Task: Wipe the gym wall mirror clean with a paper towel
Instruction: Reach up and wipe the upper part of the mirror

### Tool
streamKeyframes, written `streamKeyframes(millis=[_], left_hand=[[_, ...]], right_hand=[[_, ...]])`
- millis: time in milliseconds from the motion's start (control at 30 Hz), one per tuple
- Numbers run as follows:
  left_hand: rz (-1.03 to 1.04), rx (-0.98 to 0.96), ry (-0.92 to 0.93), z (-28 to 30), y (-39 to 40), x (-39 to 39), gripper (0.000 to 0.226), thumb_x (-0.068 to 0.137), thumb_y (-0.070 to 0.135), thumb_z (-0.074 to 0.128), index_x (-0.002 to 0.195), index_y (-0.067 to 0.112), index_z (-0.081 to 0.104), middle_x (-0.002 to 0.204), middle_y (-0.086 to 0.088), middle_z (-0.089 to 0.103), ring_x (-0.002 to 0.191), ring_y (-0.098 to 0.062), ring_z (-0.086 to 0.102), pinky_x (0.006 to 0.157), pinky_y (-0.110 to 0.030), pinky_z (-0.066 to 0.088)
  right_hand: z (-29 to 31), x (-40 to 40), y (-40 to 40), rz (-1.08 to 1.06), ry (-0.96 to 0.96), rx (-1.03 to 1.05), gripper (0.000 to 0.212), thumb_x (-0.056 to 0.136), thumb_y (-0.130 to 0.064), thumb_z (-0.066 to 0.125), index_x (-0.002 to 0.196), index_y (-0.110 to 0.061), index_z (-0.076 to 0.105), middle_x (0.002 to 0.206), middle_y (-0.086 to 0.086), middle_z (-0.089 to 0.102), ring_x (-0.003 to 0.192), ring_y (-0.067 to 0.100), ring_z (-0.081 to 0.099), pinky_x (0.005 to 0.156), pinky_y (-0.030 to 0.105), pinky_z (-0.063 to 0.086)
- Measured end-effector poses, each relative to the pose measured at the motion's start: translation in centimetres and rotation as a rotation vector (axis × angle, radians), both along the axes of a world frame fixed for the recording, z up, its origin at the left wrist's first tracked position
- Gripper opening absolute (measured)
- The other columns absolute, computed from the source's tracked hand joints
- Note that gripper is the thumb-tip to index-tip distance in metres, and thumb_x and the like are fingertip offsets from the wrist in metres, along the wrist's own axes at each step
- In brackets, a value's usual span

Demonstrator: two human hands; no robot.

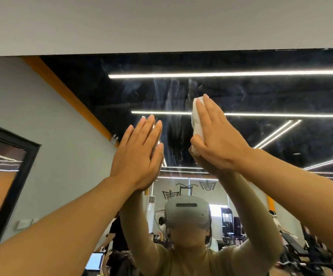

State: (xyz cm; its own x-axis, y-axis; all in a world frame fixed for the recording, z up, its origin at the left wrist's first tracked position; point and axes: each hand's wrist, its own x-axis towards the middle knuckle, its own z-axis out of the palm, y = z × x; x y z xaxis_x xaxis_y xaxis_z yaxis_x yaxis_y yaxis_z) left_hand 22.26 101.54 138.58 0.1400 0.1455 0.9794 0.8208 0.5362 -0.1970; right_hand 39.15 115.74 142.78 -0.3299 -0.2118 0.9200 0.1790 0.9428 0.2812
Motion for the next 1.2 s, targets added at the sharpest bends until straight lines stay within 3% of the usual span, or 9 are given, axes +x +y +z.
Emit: streamKeyframes(millis=[233,400,533,733,833,933,1033,1133,1200], left_hand=[[0.04,-0.02,-0.024,-0.1,0.1,0.3,0.07,0.094,0.054,0.0,0.158,0.026,0.006,0.168,0.004,0.001,0.151,-0.007,-0.013,0.121,-0.026,-0.016],[0.002,-0.023,-0.022,-0.2,0.0,0.2,0.068,0.095,0.054,0.0,0.157,0.028,0.004,0.168,0.004,0.002,0.151,-0.008,-0.012,0.121,-0.028,-0.015],[-0.032,-0.002,0.0,-0.2,0.1,0.0,0.067,0.097,0.052,0.004,0.158,0.026,0.01,0.167,0.004,0.004,0.153,-0.01,-0.008,0.123,-0.031,-0.011],[-0.041,0.0,0.008,-0.2,0.0,-0.3,0.068,0.097,0.052,0.002,0.16,0.026,0.01,0.168,0.004,0.004,0.154,-0.01,-0.007,0.123,-0.032,-0.011],[-0.051,0.007,0.014,-0.3,0.1,-0.3,0.068,0.098,0.052,0.003,0.16,0.025,0.012,0.168,0.003,0.005,0.153,-0.01,-0.007,0.123,-0.032,-0.012],[-0.065,0.005,0.018,-0.3,0.1,-0.3,0.068,0.097,0.052,0.002,0.159,0.025,0.01,0.167,0.003,0.005,0.153,-0.01,-0.008,0.124,-0.034,-0.01],[-0.064,0.011,0.029,-0.3,0.1,-0.4,0.067,0.098,0.051,0.005,0.159,0.023,0.013,0.167,0.002,0.007,0.153,-0.011,-0.007,0.124,-0.035,-0.009],[-0.064,0.014,0.033,-0.2,0.1,-0.5,0.067,0.099,0.05,0.008,0.159,0.022,0.015,0.167,0.001,0.009,0.153,-0.011,-0.005,0.124,-0.035,-0.008],[-0.068,0.014,0.039,-0.2,0.2,-0.5,0.067,0.099,0.05,0.008,0.159,0.022,0.015,0.167,0.001,0.01,0.153,-0.012,-0.004,0.124,-0.035,-0.009]], right_hand=[[-0.4,0.5,-0.3,-0.066,0.062,-0.093,0.072,0.099,-0.053,0.047,0.158,-0.022,0.017,0.168,0.0,-0.003,0.152,0.024,0.011,0.119,0.041,0.027],[-0.1,0.4,-1.8,-0.026,0.183,-0.171,0.056,0.094,-0.033,0.065,0.143,-0.017,0.043,0.158,0.002,0.021,0.134,0.025,0.038,0.1,0.031,0.044],[-0.1,0.6,-1.7,0.24,0.265,-0.183,0.048,0.089,-0.015,0.071,0.134,-0.014,0.053,0.137,0.002,0.046,0.111,0.012,0.049,0.084,0.006,0.038],[1.7,-0.4,-3.6,0.707,0.301,-0.417,0.042,0.099,-0.018,0.056,0.138,-0.027,0.043,0.118,-0.012,0.052,0.102,0.006,0.058,0.08,0.017,0.054],[2.1,-1.5,-3.4,0.582,0.305,-0.408,0.046,0.104,-0.016,0.043,0.15,-0.02,0.034,0.139,0.001,0.044,0.117,0.015,0.052,0.1,0.03,0.048],[2.0,-1.3,-2.7,0.233,0.43,-0.332,0.053,0.105,-0.016,0.042,0.156,-0.015,0.026,0.162,0.005,0.019,0.147,0.025,0.023,0.12,0.036,0.026],[2.0,-0.6,-2.2,-0.035,0.333,-0.246,0.058,0.104,-0.014,0.045,0.157,-0.017,0.021,0.167,0.001,0.007,0.151,0.032,0.011,0.124,0.047,0.019],[2.8,-0.5,-2.3,-0.035,0.224,-0.277,0.052,0.107,-0.022,0.038,0.156,-0.011,0.022,0.168,0.003,0.005,0.151,0.031,0.014,0.121,0.045,0.026],[3.6,-0.9,-2.4,-0.076,0.23,-0.27,0.058,0.106,-0.039,0.034,0.154,-0.008,0.025,0.168,0.007,0.003,0.153,0.031,0.007,0.122,0.045,0.016]])
